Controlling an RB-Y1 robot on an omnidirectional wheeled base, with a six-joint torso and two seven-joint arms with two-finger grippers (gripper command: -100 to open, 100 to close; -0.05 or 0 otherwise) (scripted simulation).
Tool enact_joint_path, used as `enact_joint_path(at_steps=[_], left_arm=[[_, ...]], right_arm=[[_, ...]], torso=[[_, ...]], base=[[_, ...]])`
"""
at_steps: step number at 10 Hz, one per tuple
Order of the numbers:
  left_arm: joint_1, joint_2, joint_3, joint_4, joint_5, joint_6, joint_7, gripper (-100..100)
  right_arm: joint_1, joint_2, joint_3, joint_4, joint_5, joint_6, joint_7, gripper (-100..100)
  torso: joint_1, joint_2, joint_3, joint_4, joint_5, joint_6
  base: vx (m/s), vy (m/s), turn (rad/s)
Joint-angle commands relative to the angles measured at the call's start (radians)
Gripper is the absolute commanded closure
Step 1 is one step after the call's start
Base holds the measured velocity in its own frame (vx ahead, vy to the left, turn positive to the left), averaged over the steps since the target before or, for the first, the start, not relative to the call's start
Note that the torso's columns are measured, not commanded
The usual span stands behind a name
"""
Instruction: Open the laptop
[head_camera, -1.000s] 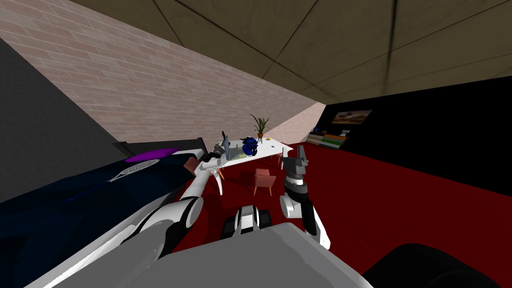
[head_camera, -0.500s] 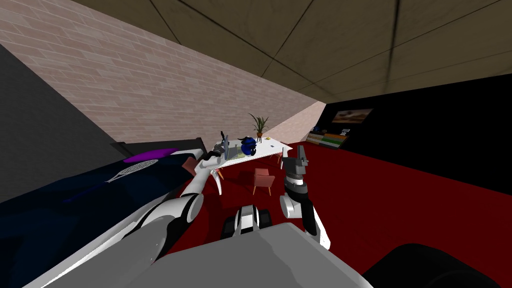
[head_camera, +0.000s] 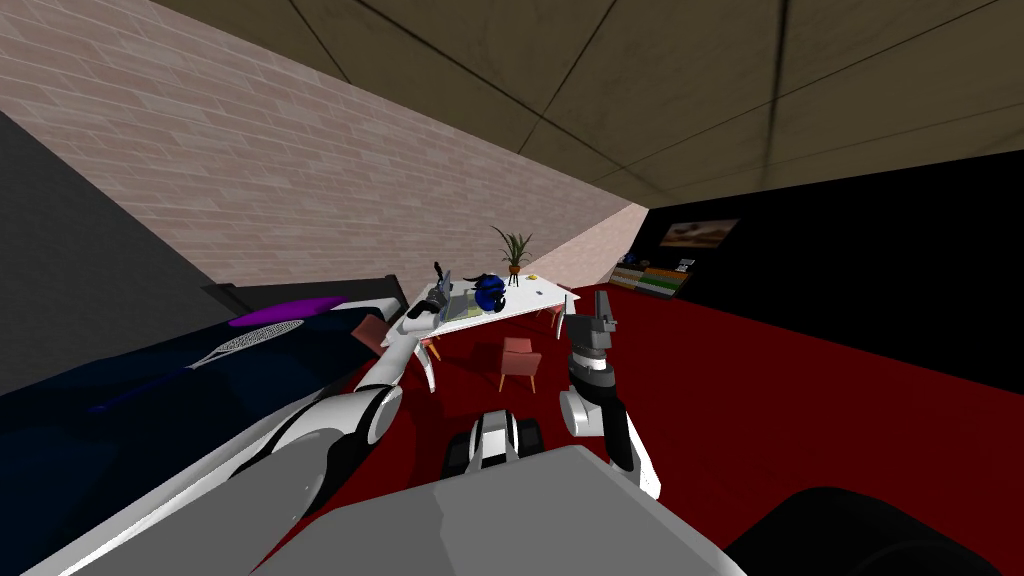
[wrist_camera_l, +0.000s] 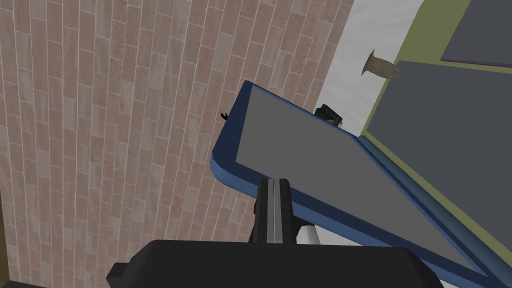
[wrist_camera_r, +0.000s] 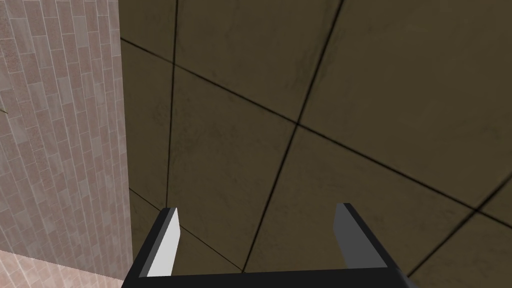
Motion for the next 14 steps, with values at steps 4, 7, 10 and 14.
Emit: enact_joint_path(at_steps=[4, 7, 10, 14], left_arm=[[-0.043, 0.011, -0.001, -0.015, 0.01, 0.066, 0.013, -100], [-0.033, 0.017, -0.008, -0.014, 0.013, 0.063, 0.01, -100], [-0.014, 0.032, -0.038, 0.003, -0.031, 0.041, -0.039, 100], [0.016, 0.052, -0.084, 0.028, -0.097, 0.008, -0.114, 100]], right_arm=[[0.0, -0.001, 0.0, 0.0, 0.0, 0.0, 0.0, 0], [0.0, 0.0, 0.0, 0.0, 0.0, 0.0, 0.0, 0], [0.0, 0.0, 0.0, 0.0, 0.0, 0.0, 0.0, 0], [0.0, 0.0, 0.0, 0.0, 0.0, 0.0, 0.0, 0]], torso=[[0.01, 0.004, 0.003, 0.004, 0.002, -0.003], [-0.002, -0.003, -0.002, 0.0, -0.001, 0.0], [-0.002, 0.003, 0.002, 0.001, 0.0, 0.0], [0.003, 0.0, 0.0, 0.0, 0.001, 0.0]], base=[[0.004, 0.042, -0.025], [0.06, 0.035, -0.008], [0.017, -0.06, -0.017], [0.027, -0.116, -0.017]])
